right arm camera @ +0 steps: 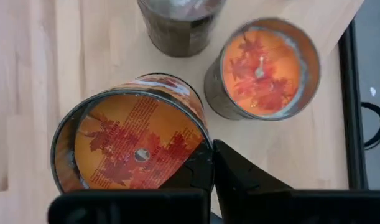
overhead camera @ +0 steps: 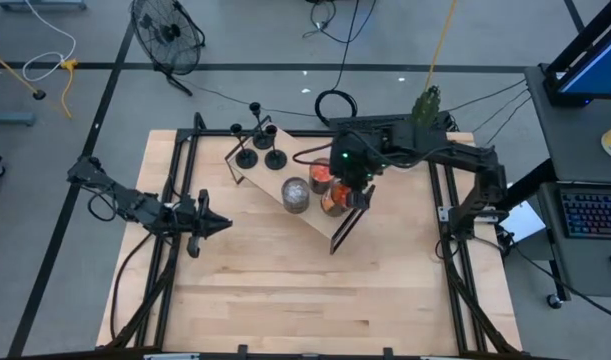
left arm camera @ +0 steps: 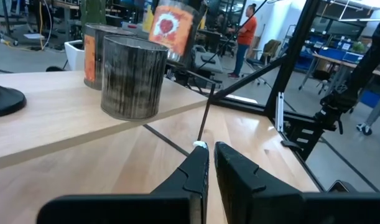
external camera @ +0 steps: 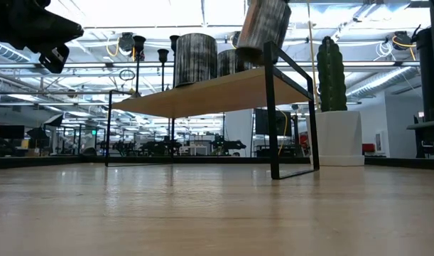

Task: Pick & Place candle stick holders
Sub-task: Put the orange scented candle on the shelf, then adjust the brown scented candle on the shelf, then return to Home Position

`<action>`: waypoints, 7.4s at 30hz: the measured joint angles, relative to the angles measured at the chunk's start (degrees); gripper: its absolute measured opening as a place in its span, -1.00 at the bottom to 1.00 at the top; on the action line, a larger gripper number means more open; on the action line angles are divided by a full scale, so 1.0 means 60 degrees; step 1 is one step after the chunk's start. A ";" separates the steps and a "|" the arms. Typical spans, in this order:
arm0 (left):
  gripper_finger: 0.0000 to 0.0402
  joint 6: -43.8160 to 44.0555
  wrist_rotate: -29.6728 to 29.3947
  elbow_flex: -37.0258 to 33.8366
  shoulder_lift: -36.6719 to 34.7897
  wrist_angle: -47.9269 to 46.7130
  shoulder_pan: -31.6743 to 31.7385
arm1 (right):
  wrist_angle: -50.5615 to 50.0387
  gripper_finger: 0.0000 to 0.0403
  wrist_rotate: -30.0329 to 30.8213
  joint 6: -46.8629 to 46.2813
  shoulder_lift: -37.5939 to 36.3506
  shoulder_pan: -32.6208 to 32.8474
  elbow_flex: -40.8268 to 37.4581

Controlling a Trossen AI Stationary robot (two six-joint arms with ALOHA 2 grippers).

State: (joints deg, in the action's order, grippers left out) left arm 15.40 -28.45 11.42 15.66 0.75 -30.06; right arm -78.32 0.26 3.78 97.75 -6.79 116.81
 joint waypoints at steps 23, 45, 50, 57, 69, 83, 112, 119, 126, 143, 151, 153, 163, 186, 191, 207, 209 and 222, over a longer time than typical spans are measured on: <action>-0.84 0.0047 -0.0003 0.0000 0.0000 -0.0039 0.0000 | 0.0360 -1.00 -0.0042 0.0775 0.1094 -0.0247 0.0005; -0.84 0.0066 -0.0003 0.0000 0.0000 -0.0120 0.0000 | 0.0512 -1.00 -0.0057 0.0462 0.1094 -0.0236 0.0005; -0.84 0.0069 0.0001 0.0000 0.0003 -0.0213 0.0000 | 0.0631 -0.99 -0.0069 0.0468 0.1090 -0.0236 -0.0085; -0.84 0.0096 0.0004 0.0000 0.0004 -0.0359 0.0000 | 0.0699 -0.91 -0.0353 0.0398 0.1075 -0.0226 -0.0406; -0.84 0.0095 0.0035 0.0000 0.0002 -0.0393 0.0000 | 0.1135 -0.56 -0.0312 0.0137 0.1075 -0.0201 -0.0340; -0.84 0.0200 0.0214 0.0000 0.0003 -0.0382 -0.0001 | 0.2474 -0.62 -0.0350 -0.0026 0.0249 0.0382 -0.0290; -0.84 0.0063 0.0234 0.0007 0.2156 0.3234 0.1344 | 0.3611 -1.00 0.0734 0.0570 0.0430 0.1170 -0.0543; -0.84 0.0066 0.0402 0.0064 0.4052 0.4798 0.2226 | 0.3056 -1.00 0.2261 0.0119 -0.0373 0.1152 -0.0541; -0.84 -0.0260 0.0859 0.1041 0.5527 0.4895 0.3023 | 0.2706 -1.00 0.3227 -0.0531 -0.1234 0.1213 -0.0534; -0.84 -0.0234 0.1751 0.2661 0.8148 0.4451 0.3883 | 0.4287 -1.00 0.3949 -0.1297 -0.4418 0.1600 -0.3826; -0.84 -0.0228 0.1764 0.2843 0.8526 0.4401 0.4395 | 0.5085 -1.00 0.3919 -0.1970 -0.5736 0.1600 -0.5520; -0.84 -0.0225 0.1764 0.2845 0.8524 0.4401 0.4487 | 0.5092 -1.00 0.3918 -0.2055 -0.5916 0.1600 -0.5685; -0.84 -0.0013 0.2236 0.2845 0.8524 0.4522 0.4885 | 0.5169 -1.00 0.3914 -0.1960 -0.6108 0.1589 -0.5863; -0.84 0.0549 0.2562 0.2841 0.7168 0.3989 0.3582 | 0.4881 -1.00 0.3431 -0.2094 -0.6180 0.1696 -0.5972; -0.84 0.0525 0.2503 0.2841 0.6231 0.3582 0.2736 | 0.5589 -1.00 0.3418 -0.2110 -0.6908 0.2016 -0.6728; -0.84 -0.0138 0.3571 0.2838 0.4041 0.0832 0.3744 | 0.6414 -1.00 0.2230 -0.3359 -1.0458 0.2233 -0.9802; -0.84 -0.0280 0.3571 0.2838 0.3764 0.0538 0.3932 | 0.6595 -1.00 0.2239 -0.3548 -1.0858 0.2233 -1.0192; -0.84 0.0371 0.1928 0.0694 0.1156 0.1165 0.3120 | 0.7810 -1.00 0.2201 -0.3779 -1.2774 0.2230 -1.2189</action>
State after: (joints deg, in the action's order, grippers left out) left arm 17.63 -16.88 15.59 22.60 7.74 -11.34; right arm -31.46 13.47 -18.90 21.10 6.59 43.67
